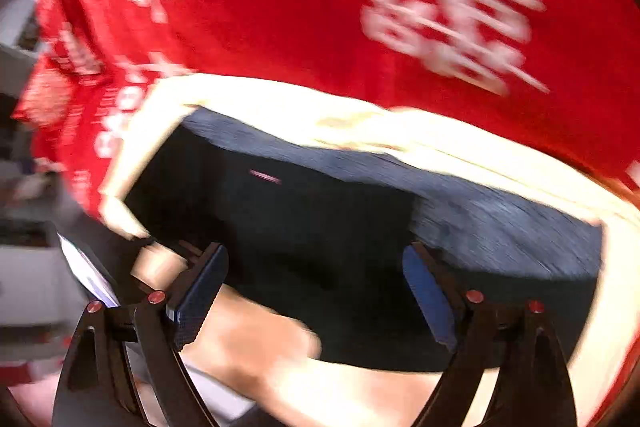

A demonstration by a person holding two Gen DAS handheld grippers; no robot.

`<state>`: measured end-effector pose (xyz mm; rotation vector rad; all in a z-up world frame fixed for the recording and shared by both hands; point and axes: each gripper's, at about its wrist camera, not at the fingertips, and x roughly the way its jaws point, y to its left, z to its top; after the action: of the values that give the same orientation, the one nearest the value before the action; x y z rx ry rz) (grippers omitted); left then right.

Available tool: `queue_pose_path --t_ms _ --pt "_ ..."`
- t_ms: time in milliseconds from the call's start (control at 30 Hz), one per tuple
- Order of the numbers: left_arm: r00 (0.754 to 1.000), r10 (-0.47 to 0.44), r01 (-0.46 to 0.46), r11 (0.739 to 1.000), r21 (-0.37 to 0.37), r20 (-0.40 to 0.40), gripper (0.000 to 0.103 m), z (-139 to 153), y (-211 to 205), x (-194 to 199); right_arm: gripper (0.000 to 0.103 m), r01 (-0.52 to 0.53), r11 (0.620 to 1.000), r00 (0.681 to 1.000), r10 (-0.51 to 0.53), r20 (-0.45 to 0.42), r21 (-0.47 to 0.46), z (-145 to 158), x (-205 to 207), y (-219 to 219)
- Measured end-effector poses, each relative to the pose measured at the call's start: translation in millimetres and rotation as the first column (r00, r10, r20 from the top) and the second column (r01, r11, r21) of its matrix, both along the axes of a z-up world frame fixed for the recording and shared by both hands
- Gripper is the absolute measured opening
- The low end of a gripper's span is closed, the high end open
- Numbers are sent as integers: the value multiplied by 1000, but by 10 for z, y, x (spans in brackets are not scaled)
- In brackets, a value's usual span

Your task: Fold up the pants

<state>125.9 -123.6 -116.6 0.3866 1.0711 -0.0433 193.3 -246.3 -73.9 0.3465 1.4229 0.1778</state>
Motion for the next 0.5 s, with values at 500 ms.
queue_pose_path --t_ms 500 --pt "984 -169 164 983 80 63 36 -26 -201 -328 91 -372 920 880 391 -269 121 -767 1056 1801"
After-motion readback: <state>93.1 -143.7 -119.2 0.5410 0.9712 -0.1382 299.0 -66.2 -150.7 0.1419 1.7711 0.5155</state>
